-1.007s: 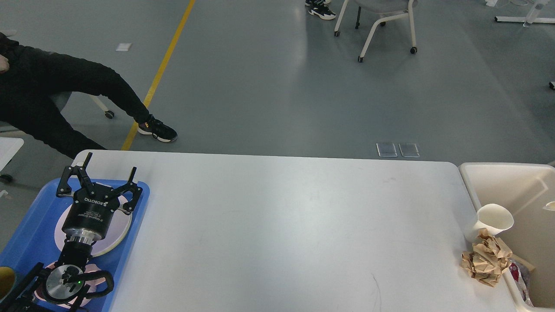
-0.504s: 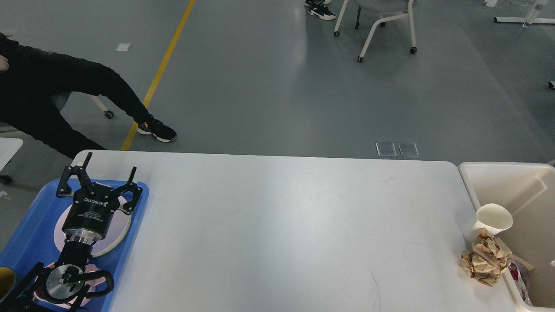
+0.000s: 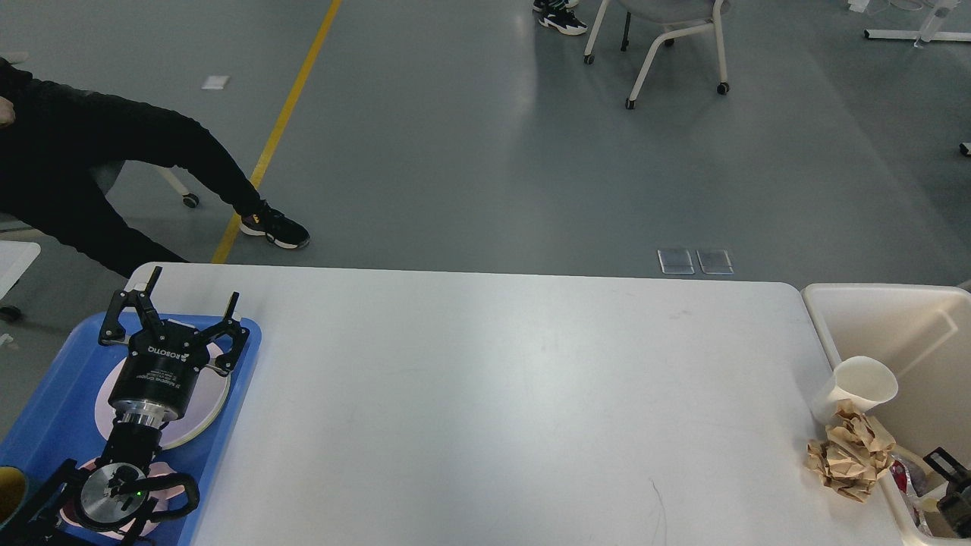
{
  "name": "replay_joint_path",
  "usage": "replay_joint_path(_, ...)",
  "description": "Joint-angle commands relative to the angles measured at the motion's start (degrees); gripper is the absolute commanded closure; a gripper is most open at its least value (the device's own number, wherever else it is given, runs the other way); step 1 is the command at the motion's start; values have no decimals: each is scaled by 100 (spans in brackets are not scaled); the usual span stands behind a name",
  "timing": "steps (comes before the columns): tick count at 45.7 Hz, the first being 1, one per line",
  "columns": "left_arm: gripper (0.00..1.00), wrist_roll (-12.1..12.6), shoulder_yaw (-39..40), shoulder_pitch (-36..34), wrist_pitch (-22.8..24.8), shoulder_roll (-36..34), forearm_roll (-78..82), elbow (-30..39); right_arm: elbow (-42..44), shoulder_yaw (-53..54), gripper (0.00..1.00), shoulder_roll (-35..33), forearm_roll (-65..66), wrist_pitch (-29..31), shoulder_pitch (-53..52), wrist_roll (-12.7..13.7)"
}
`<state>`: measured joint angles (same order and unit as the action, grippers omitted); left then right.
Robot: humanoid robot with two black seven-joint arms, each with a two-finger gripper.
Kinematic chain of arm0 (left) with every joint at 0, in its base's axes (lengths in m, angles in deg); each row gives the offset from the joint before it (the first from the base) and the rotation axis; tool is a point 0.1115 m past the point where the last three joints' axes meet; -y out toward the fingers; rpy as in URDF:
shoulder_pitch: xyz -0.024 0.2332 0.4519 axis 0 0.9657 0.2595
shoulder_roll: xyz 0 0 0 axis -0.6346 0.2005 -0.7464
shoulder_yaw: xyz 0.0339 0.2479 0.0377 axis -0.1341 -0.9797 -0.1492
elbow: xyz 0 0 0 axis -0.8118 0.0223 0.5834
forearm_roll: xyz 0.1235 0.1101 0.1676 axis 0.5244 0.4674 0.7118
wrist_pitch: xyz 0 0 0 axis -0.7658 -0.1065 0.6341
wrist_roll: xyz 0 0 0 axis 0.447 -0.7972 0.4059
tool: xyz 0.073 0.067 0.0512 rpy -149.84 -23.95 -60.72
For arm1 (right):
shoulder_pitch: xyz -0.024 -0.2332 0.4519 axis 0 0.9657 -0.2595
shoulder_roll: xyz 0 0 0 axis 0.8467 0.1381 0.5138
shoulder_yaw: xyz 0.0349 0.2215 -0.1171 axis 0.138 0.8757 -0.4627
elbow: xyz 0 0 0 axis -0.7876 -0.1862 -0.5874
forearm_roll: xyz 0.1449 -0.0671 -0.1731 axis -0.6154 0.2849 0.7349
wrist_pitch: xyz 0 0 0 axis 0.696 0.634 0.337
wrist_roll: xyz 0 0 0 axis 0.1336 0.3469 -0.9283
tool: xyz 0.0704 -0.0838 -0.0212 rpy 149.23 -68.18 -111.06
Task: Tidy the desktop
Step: 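Carry the paper cup into the bin and release it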
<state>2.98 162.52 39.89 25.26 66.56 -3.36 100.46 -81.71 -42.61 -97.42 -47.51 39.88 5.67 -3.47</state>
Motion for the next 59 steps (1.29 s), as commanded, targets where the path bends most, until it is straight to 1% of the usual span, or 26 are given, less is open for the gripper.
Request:
replay_joint_path(1, 4, 0, -1, 0, 0, 0, 0, 0, -3, 26, 100, 31, -1, -8, 2, 1)
replay_joint_path(4, 4, 0, -1, 0, 0, 0, 0, 0, -3, 26, 100, 39, -1, -69, 2, -7)
replay_joint_path(5, 4, 0, 8, 0, 0, 0, 0, 0, 6, 26, 98, 39, -1, -139, 2, -7)
replay_joint_path(6, 4, 0, -1, 0, 0, 0, 0, 0, 6, 26, 78, 31, -1, -236, -7, -7)
replay_joint_path(8, 4, 0, -1, 0, 0, 0, 0, 0, 24, 35, 22, 5, -10, -525, -33, -16)
replay_joint_path(9, 4, 0, -1, 0, 0, 0, 0, 0, 33, 35, 0, 4, -10, -718, -33, -16)
replay_joint_path(13, 4, 0, -1, 0, 0, 0, 0, 0, -2, 61, 0, 48, -10, -1238, -24, -42)
replay_joint_path(15, 4, 0, -1, 0, 0, 0, 0, 0, -20, 53, 0, 74, -10, -1344, -24, -51)
replay_joint_path(32, 4, 0, 8, 0, 0, 0, 0, 0, -64, 44, 0, 84, 25, -1344, -33, -43)
replay_joint_path(39, 4, 0, -1, 0, 0, 0, 0, 0, -134, 53, 0, -109, 34, -1142, -129, 1)
replay_joint_path(42, 4, 0, 8, 0, 0, 0, 0, 0, -257, 79, 0, -408, 34, -897, -480, 19)
replay_joint_path(45, 4, 0, 8, 0, 0, 0, 0, 0, -573, 70, 0, -794, 43, -361, -876, 80)
replay_joint_path(51, 4, 0, -1, 0, 0, 0, 0, 0, -864, -26, 0, -1226, 183, 702, -1763, 124)
replay_joint_path(56, 4, 0, -1, 0, 0, 0, 0, 0, -1127, -106, 0, -1454, 911, 1792, -2633, 195)
replay_joint_path(59, 4, 0, -1, 0, 0, 0, 0, 0, -1434, -132, 0, -1490, 1509, 2302, -3256, 204)
